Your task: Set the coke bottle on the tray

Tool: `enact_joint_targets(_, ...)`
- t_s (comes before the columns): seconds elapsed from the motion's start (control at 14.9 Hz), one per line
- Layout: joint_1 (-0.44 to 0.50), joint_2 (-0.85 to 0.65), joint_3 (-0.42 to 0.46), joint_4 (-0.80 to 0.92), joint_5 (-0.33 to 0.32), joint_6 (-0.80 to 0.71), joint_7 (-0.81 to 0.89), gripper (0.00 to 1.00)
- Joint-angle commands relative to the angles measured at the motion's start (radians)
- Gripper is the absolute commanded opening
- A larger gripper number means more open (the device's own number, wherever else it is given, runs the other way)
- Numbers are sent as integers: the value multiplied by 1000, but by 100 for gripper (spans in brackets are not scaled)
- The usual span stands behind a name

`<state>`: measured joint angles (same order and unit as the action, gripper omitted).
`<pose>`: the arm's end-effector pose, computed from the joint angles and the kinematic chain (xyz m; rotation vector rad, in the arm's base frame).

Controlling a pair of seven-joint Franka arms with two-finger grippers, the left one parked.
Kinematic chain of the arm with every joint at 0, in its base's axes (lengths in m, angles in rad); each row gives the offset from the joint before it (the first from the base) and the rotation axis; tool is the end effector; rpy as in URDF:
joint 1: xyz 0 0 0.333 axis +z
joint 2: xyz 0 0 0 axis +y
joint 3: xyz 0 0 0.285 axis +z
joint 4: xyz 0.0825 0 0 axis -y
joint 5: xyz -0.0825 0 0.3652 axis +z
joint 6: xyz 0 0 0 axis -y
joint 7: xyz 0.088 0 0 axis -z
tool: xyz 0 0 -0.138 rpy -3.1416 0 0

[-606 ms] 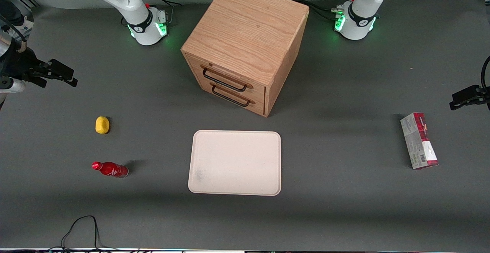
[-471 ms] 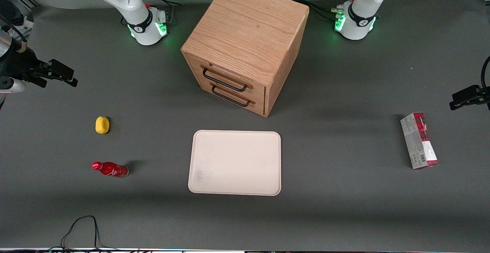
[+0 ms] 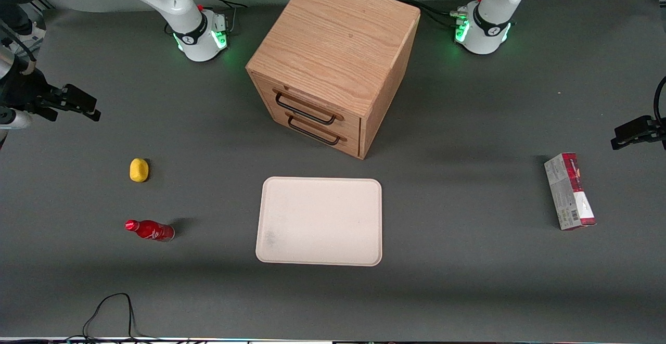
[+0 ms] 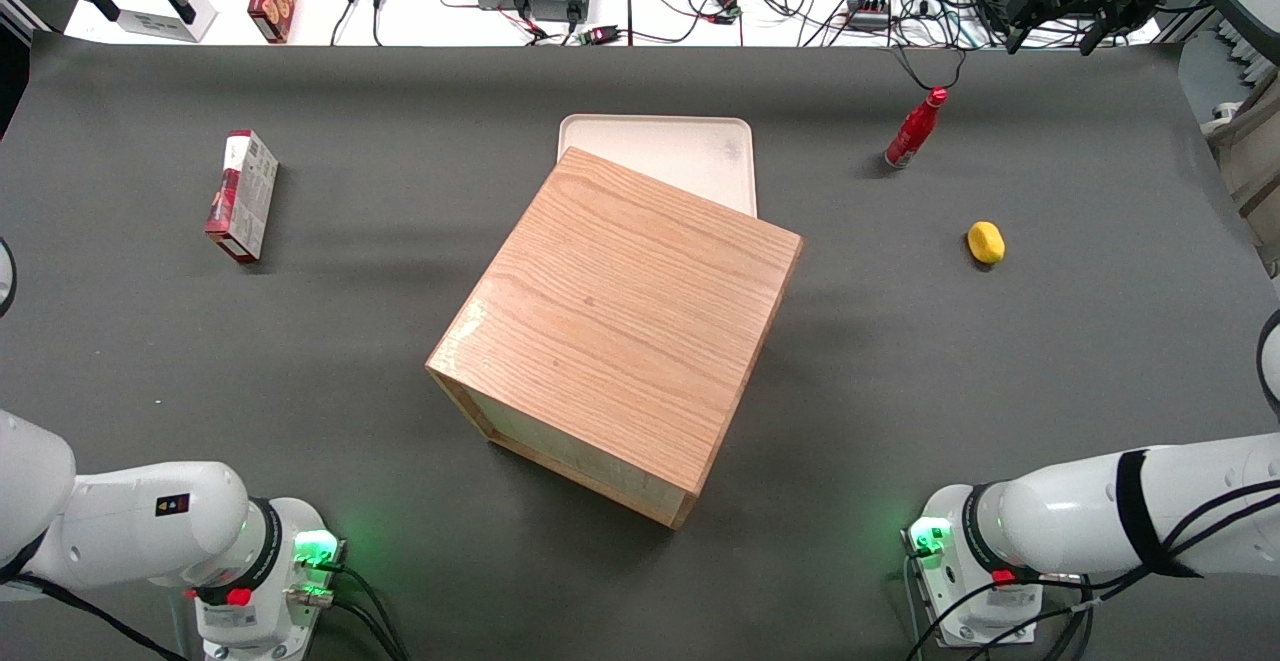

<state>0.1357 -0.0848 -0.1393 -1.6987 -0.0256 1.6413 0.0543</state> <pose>0.5184 -0.0076 0.5547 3.1270 -0.0877 0.0421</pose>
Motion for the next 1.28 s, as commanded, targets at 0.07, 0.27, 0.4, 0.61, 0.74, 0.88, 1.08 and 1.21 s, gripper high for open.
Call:
enact_joint_targets(0.07, -59, 176, 33, 218, -13, 28, 2, 100)
enact_joint_targets(0.27, -107, 362, 86, 370, -13, 47, 1, 100)
enact_joint_targets(0.4, -107, 442, 86, 376, -5, 133, -4, 100)
enact_joint_targets(0.61, -108, 520, 86, 360, 4, 227, -30, 100)
enact_joint_targets(0.74, -108, 537, 84, 299, 35, 310, -34, 100)
enact_joint_targets(0.88, -108, 550, 84, 233, 36, 398, -53, 100)
enact_joint_targets(1.08, -110, 551, 84, 125, 36, 517, -71, 100)
enact_joint_targets(1.21, -111, 551, 84, 67, 36, 589, -74, 100)
